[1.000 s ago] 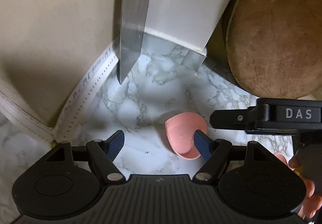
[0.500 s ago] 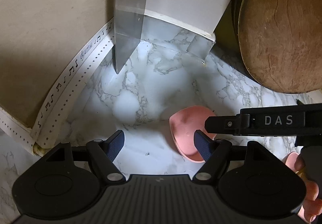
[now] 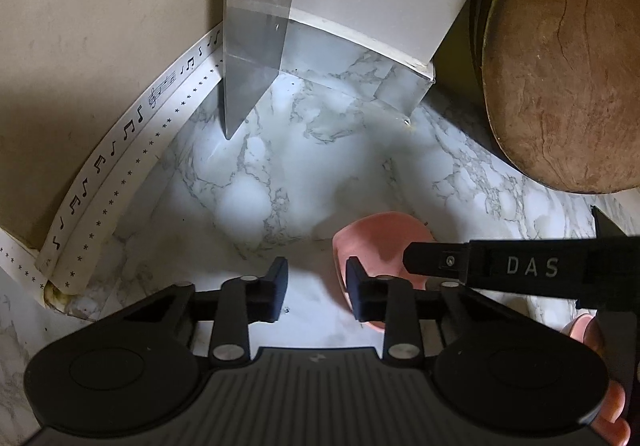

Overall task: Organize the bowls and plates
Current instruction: 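Close the left tool on the rim of the pink heart dish, then carry the heart dish with the left tool over the nested bowls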

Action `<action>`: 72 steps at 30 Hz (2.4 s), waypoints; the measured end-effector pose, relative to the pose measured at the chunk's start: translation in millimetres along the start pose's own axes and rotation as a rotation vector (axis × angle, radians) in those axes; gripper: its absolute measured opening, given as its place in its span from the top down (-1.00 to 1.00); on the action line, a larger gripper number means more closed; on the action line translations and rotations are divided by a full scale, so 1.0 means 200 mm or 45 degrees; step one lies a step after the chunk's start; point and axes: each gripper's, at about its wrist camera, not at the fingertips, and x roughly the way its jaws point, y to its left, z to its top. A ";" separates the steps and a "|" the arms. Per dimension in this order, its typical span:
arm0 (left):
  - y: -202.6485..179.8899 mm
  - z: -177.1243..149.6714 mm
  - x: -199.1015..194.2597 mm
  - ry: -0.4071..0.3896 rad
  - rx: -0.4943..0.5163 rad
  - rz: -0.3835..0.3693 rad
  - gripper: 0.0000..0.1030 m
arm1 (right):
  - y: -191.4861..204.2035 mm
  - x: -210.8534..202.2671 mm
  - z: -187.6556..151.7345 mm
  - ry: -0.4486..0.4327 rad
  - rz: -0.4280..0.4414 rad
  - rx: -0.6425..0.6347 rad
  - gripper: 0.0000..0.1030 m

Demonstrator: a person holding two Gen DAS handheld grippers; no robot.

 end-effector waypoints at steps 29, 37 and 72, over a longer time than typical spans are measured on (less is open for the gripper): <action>-0.09 -0.08 -0.33 -0.017 0.095 -0.081 0.88 | 0.17 -0.28 -0.17 -0.090 -0.013 -0.092 0.84; -0.15 -0.15 -0.60 -0.054 0.163 -0.137 0.88 | 0.21 -0.53 -0.29 -0.150 -0.011 -0.120 0.84; -0.05 -0.66 -0.81 0.154 0.308 -0.172 0.88 | 0.33 -0.72 -0.92 -0.040 -0.013 -0.173 0.83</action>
